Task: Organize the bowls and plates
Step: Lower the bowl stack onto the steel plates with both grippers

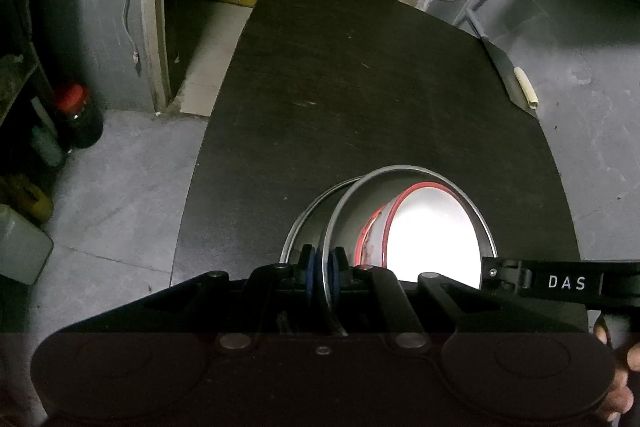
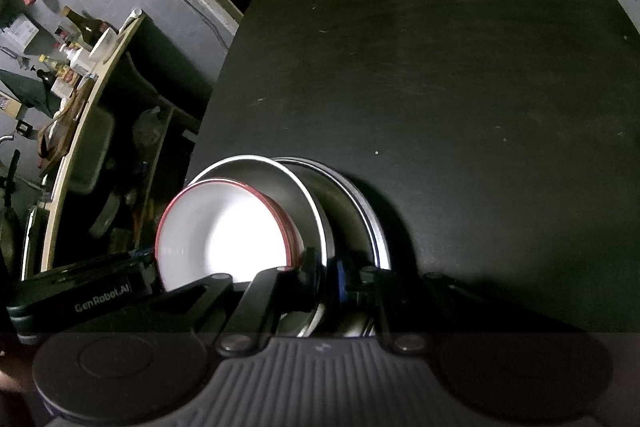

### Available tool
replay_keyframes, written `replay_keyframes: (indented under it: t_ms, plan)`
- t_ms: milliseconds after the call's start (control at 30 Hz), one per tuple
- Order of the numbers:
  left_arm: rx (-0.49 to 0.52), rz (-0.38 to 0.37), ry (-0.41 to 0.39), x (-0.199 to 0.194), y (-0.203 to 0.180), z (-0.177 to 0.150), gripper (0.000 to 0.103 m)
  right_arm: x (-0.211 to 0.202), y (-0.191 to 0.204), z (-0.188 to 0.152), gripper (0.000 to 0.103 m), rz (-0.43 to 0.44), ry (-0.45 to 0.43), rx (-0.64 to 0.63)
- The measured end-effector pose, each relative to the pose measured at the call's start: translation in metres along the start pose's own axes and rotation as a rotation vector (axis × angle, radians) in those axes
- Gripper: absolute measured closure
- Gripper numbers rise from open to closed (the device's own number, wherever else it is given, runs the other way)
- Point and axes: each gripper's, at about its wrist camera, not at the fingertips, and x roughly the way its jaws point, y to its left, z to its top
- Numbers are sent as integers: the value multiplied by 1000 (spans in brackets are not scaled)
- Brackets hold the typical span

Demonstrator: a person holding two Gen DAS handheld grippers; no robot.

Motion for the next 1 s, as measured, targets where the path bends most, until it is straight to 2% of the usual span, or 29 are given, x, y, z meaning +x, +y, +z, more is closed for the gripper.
replay_keyframes:
  t_ms: [1000]
  plan:
    - [40,40,4,-2,-5,-1,91,0,-1,1,91,-14,-5,19]
